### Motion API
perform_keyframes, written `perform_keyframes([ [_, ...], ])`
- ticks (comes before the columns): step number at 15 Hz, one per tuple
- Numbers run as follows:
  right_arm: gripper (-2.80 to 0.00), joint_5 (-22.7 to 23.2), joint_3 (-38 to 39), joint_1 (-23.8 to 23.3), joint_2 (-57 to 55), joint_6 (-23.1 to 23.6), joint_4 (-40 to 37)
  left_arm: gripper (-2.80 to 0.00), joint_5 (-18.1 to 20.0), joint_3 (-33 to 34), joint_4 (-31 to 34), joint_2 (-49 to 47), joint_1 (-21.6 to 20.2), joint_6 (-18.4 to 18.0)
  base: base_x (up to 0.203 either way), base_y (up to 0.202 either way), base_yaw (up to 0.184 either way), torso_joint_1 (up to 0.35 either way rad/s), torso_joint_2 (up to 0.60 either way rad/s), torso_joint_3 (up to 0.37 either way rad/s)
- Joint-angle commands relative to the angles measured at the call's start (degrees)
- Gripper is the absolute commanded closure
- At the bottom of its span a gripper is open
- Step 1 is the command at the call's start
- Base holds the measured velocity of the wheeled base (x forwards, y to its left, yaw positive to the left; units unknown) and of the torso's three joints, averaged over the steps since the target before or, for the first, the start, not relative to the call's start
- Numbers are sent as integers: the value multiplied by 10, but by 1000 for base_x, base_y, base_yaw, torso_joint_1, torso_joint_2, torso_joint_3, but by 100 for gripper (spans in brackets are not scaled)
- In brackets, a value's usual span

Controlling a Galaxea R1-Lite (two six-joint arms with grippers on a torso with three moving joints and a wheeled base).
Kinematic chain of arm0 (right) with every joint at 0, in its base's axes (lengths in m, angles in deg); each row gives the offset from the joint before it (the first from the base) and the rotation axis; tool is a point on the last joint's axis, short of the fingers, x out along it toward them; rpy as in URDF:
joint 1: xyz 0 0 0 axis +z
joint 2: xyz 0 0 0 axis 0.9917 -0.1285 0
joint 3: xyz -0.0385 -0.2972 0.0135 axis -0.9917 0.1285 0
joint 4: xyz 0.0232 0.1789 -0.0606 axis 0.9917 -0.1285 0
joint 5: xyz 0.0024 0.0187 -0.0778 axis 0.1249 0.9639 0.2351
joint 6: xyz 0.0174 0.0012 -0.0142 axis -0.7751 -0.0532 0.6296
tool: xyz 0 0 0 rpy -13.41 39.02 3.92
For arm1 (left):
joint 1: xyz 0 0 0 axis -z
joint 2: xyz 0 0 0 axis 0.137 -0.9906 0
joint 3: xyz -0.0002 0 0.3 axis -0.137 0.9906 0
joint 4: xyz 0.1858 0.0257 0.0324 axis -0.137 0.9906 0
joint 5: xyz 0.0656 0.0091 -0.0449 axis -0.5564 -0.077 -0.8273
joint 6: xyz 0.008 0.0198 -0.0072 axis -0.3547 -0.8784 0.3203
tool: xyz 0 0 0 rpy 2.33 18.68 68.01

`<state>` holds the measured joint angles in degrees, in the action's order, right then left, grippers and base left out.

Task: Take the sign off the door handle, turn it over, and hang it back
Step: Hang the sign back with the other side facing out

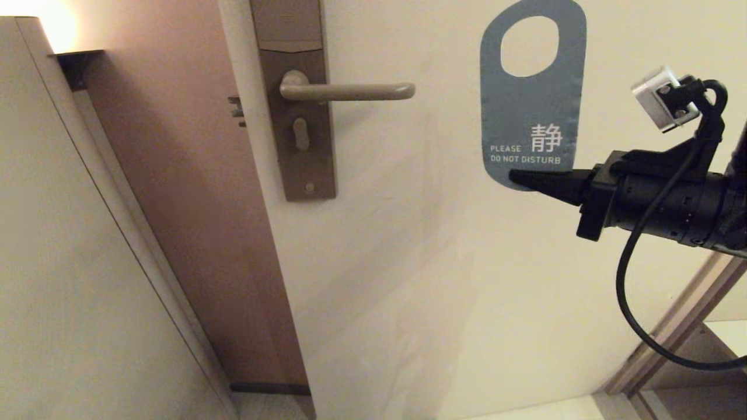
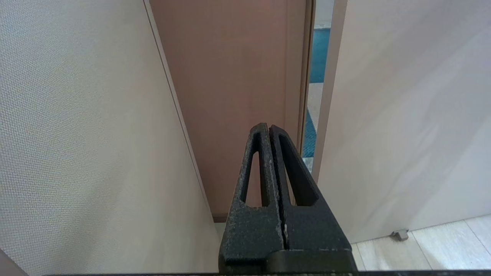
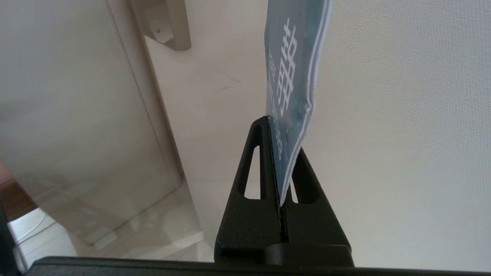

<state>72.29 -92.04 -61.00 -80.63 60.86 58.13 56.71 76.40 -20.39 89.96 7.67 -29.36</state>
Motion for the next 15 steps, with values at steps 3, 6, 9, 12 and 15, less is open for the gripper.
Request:
perform_keyframes([
  [3,0,-71,-3,47,-14,1,2,0,0,0,0,-1,0,0,0,0,0,0,0,0],
  [6,0,-150,-6,85,-23,4,3,0,0,0,0,-1,0,0,0,0,0,0,0,0],
  [9,0,-217,-12,114,-36,6,5,0,0,0,0,-1,0,0,0,0,0,0,0,0],
  [12,0,-255,-13,137,-47,6,11,0,0,0,0,0,0,0,0,0,0,0,0,0],
  [15,0,-285,-13,161,-58,7,29,0,0,0,0,0,0,0,0,0,0,0,0,0],
])
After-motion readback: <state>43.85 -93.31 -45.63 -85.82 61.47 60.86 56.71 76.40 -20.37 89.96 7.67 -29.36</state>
